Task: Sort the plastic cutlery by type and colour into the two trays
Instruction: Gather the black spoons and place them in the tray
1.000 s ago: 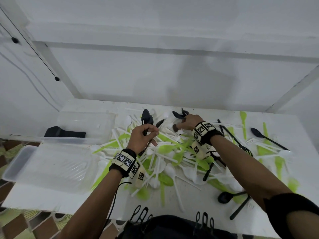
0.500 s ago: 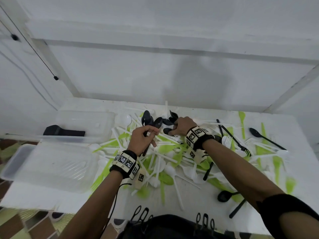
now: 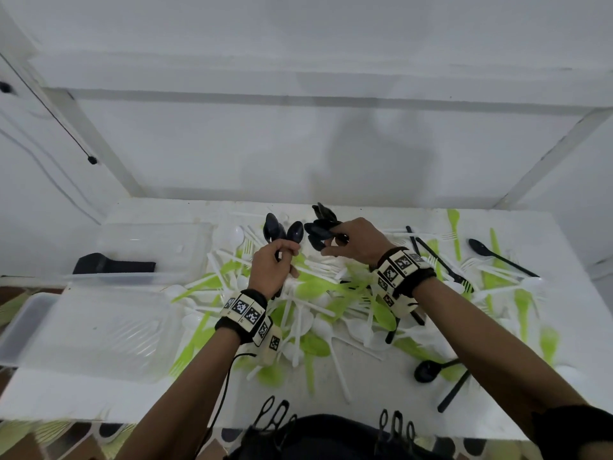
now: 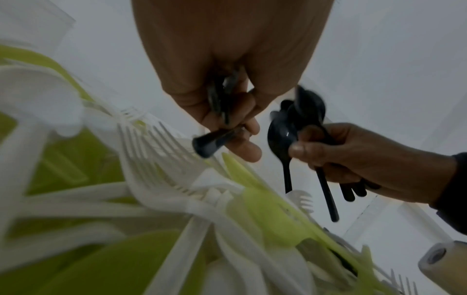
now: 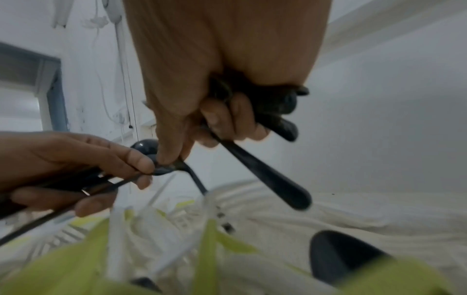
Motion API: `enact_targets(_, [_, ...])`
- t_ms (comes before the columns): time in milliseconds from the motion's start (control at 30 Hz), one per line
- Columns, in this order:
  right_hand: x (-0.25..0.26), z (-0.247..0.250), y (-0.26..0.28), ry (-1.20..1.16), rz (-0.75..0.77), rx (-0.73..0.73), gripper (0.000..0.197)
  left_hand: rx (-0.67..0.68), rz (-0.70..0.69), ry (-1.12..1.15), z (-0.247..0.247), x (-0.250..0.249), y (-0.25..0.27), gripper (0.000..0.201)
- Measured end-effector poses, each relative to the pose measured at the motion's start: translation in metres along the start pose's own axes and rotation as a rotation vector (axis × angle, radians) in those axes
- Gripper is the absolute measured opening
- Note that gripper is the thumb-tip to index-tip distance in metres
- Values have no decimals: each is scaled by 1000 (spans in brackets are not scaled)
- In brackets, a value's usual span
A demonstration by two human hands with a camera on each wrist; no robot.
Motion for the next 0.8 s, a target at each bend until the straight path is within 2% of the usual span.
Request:
enact_targets(100, [9,11,10,-101,78,-253,25,4,4,18,-7,-6,-5,38])
enact_targets(167, [15,18,16,-166,64,-423,26,-11,-1,20,-12,-14,-8,35])
enact_targets(233, [16,22,21,-307,-2,-518,32,-6,-20,24,-17,-27,-9,26])
enact_targets(300, [15,23,26,-492,-82,-538,30,14,-57,3,-22,-40,-10,17])
enact_targets(367, [13,20,31,-572,-142,-555,24,30,-107,0,-29,-51,-10,20])
enact_targets(433, [10,17,35,-588,-177,-570,17,38,-153,-35,-37,-58,-11,26])
enact_targets(600, [-3,6,46,-605,-277,-566,20,28,-220,-172,-57,-65,-12,11])
enact_targets(800, [-20,1,59,-653,-335,-445,25,47,-174,-30,-65,-73,-8,9])
Point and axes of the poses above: each hand's wrist, its own y-axis away from the middle knuckle, its own z-axis out of the back of the hand, x = y × z, the point moved 3 cm from there along -y, towards the middle knuckle, and after that the axes turned 6 degrees about -z, right-handed, at the moved point
